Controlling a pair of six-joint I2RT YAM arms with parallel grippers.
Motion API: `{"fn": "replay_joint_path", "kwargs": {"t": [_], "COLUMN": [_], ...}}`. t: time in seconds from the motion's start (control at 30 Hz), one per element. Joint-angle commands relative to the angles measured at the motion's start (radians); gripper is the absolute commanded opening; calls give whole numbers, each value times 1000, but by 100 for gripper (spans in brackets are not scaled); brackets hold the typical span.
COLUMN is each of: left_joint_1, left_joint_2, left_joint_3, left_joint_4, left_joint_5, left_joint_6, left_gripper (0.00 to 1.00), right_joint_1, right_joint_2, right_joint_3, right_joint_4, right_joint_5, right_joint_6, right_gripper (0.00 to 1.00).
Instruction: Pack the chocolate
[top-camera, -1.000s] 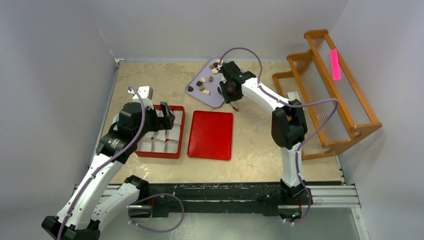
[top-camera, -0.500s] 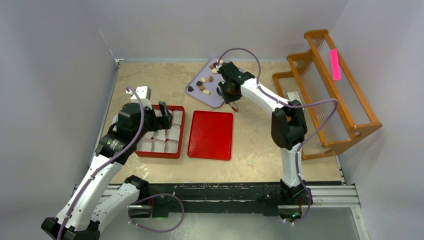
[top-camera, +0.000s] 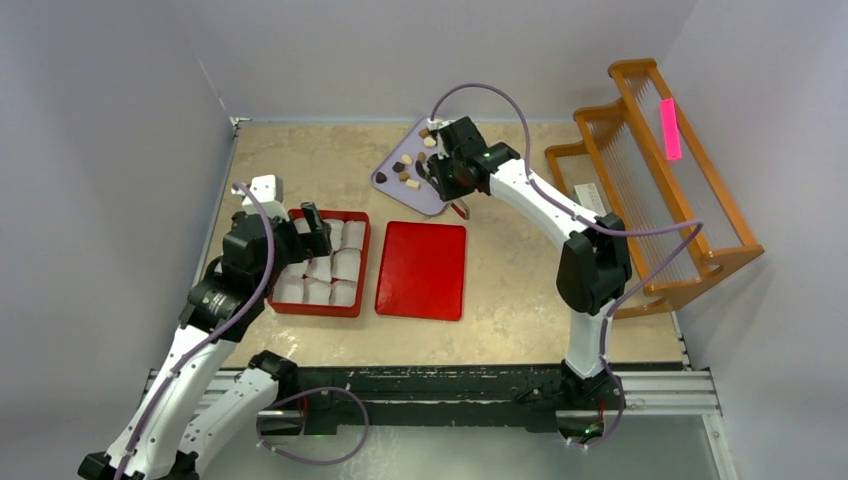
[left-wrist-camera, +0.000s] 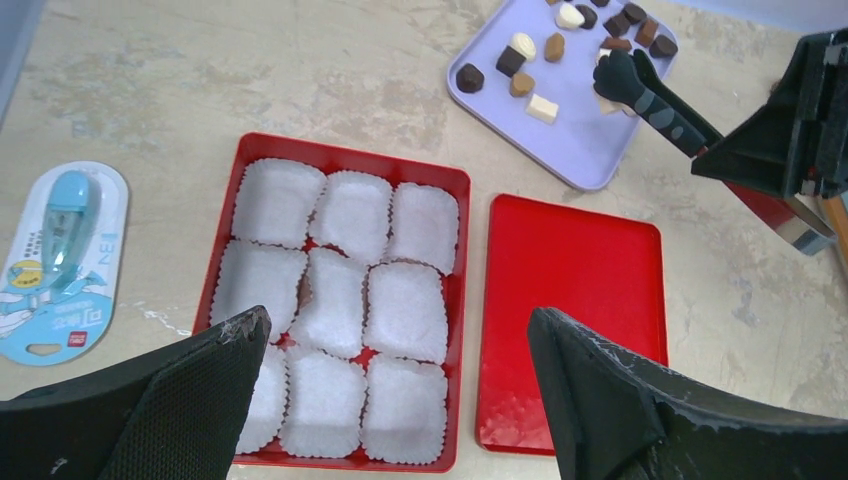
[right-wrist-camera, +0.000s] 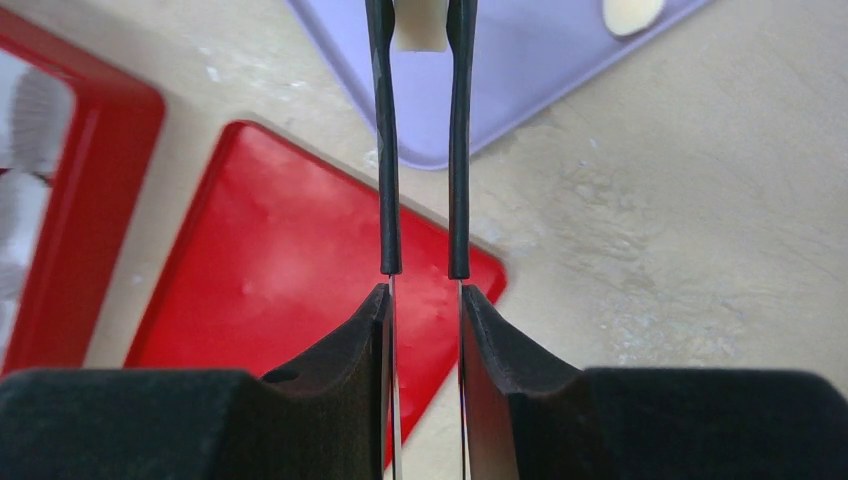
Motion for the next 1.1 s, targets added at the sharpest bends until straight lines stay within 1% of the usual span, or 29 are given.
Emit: {"fn": "replay_joint_path", "kwargs": {"t": [0.0, 0.23, 0.5, 0.77, 1.07], "left_joint_1": [5, 10, 10, 11, 11], "left_joint_2": [-49, -131, -173, -179, -187], "left_joint_3": [13, -3, -6, -3, -3], "left_joint_4": [13, 33, 33, 30, 28], "left_joint_5": [-89, -135, -177, -195, -200], "left_joint_6": [-11, -21, -30, -33, -35], "left_gripper": [100, 100, 100, 100, 100], "right_joint_1": [46, 128, 243, 386, 456], "right_joint_2": [-90, -194, -283, -281, -221], "right_joint_3": [-29, -85, -176, -206, -194], "right_joint_4": [72, 120, 163, 122, 57], "right_joint_5": [-87, -187, -276, -244, -223], "right_joint_6": [23, 60, 100, 94, 65], "right_gripper": [23, 23, 23, 24, 24]}}
